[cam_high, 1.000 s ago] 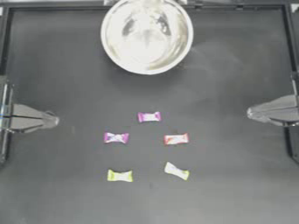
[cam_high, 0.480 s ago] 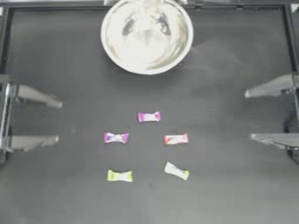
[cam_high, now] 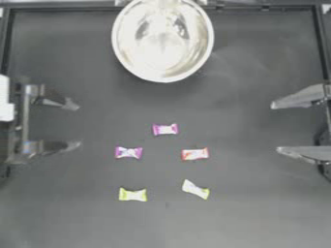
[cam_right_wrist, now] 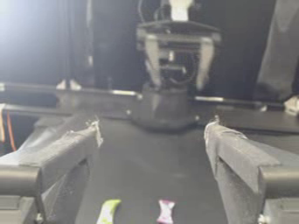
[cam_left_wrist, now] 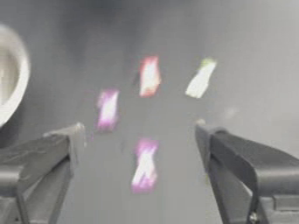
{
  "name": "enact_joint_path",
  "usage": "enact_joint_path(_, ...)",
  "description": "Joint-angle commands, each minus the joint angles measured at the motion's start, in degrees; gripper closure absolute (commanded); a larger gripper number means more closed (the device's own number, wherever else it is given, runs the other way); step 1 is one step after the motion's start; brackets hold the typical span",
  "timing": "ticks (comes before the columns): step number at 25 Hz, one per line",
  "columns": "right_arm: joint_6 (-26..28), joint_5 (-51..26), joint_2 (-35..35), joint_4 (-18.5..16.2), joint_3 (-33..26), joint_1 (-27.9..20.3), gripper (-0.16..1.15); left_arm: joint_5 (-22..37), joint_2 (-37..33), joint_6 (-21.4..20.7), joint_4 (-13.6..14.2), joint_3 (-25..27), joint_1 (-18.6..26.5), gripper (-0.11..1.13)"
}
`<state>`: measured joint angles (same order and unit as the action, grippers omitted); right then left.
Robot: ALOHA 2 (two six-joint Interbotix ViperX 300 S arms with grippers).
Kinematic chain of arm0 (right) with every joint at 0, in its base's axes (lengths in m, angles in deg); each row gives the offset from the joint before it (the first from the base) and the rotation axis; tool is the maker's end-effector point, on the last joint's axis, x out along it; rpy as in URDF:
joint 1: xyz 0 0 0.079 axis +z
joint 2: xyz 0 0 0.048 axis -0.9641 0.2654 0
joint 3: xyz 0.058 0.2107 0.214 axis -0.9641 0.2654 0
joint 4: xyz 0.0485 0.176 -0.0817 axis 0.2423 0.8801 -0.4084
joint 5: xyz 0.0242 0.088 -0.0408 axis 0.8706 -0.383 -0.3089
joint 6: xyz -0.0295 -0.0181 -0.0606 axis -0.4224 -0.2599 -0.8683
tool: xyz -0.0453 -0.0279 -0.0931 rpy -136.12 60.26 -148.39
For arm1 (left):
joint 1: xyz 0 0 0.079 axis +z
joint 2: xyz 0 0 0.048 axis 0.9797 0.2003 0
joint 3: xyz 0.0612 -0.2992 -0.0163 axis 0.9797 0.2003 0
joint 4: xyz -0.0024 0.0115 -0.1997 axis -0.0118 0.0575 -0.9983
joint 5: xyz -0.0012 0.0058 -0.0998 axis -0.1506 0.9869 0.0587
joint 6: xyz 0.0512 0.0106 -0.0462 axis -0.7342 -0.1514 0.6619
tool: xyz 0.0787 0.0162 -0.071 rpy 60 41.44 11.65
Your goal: Put candies in bowl
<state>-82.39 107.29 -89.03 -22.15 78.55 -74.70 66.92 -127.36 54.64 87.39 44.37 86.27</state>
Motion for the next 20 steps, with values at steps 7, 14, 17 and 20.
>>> enact_joint_path(7,0.0,0.18,2.11,0.53,-1.49,-0.79,-0.02,8.0,15.29,-0.26,1.41,-8.26,0.7,-0.01)
enact_joint_path(14,0.0,0.18,3.52,0.79,-1.67,-0.97,-0.02,8.09,23.47,-1.05,1.58,-11.43,-0.35,-0.01)
enact_joint_path(17,0.0,0.18,3.52,0.88,-1.67,-1.14,-0.02,7.91,25.93,-1.41,1.67,-12.66,-0.79,-0.01)
enact_joint_path(20,0.0,0.09,3.52,0.88,-1.67,-1.32,-0.02,7.56,29.0,-2.29,1.58,-13.89,-1.14,-0.01)
